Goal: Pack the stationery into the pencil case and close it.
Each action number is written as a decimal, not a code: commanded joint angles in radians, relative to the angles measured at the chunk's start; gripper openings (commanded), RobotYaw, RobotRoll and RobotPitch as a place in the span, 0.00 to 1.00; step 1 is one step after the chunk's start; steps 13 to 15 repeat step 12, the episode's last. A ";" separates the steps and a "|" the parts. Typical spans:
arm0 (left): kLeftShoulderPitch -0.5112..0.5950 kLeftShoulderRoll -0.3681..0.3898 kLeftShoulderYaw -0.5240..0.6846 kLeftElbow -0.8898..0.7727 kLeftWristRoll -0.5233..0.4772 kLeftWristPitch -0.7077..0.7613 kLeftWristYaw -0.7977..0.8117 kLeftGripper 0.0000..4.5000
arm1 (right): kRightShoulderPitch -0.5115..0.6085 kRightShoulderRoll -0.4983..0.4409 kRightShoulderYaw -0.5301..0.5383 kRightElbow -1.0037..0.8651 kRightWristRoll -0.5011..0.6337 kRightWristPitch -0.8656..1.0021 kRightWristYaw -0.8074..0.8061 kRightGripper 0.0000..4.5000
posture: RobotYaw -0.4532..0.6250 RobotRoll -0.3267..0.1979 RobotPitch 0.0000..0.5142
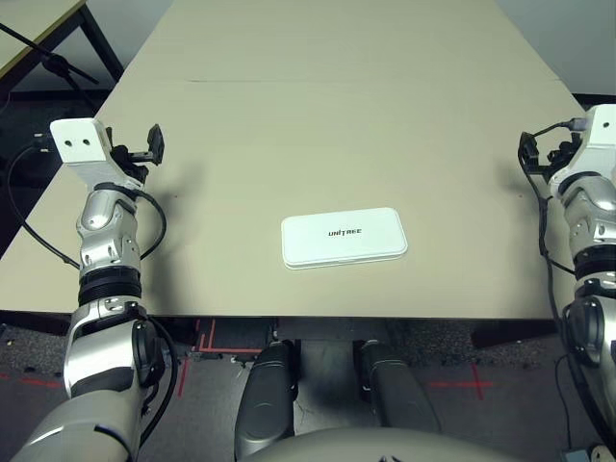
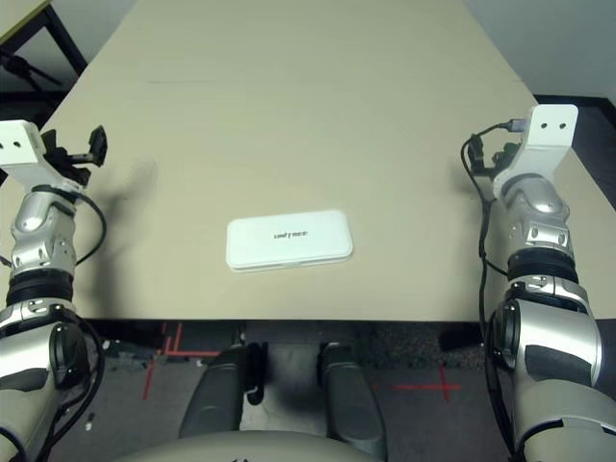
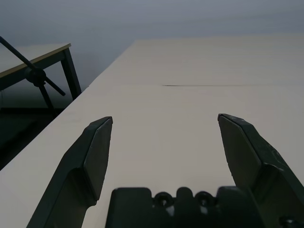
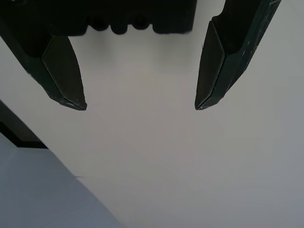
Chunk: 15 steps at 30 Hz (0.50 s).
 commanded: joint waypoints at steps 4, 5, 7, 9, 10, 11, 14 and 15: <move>0.022 -0.001 -0.015 -0.017 -0.001 0.004 -0.004 0.99 | 0.013 0.017 -0.002 0.000 -0.004 -0.008 0.007 1.00 | 0.42 0.62 0.43; 0.022 0.000 -0.017 -0.016 -0.001 0.005 -0.006 0.99 | 0.012 0.018 -0.002 0.002 -0.004 -0.009 0.007 1.00 | 0.42 0.62 0.42; 0.022 0.001 -0.018 -0.018 -0.003 0.005 -0.009 0.99 | 0.011 0.021 -0.001 0.004 -0.005 -0.010 0.010 1.00 | 0.42 0.62 0.41; 0.020 0.001 -0.019 -0.016 -0.005 0.002 -0.011 0.99 | 0.010 0.024 -0.001 0.004 -0.005 -0.011 0.012 1.00 | 0.42 0.62 0.40; 0.017 0.000 -0.020 -0.015 -0.006 0.002 -0.013 0.99 | 0.009 0.024 -0.001 0.004 -0.005 -0.013 0.014 1.00 | 0.42 0.62 0.40; 0.013 0.000 -0.021 -0.011 -0.006 0.001 -0.015 0.99 | 0.007 0.025 -0.001 0.006 -0.006 -0.014 0.015 1.00 | 0.42 0.62 0.38; 0.008 -0.001 -0.022 -0.008 -0.006 -0.001 -0.018 0.99 | 0.007 0.026 -0.001 0.007 -0.006 -0.015 0.017 1.00 | 0.42 0.62 0.38; 0.008 -0.001 -0.022 -0.008 -0.006 -0.001 -0.018 0.99 | 0.007 0.026 -0.001 0.007 -0.006 -0.015 0.017 1.00 | 0.42 0.62 0.38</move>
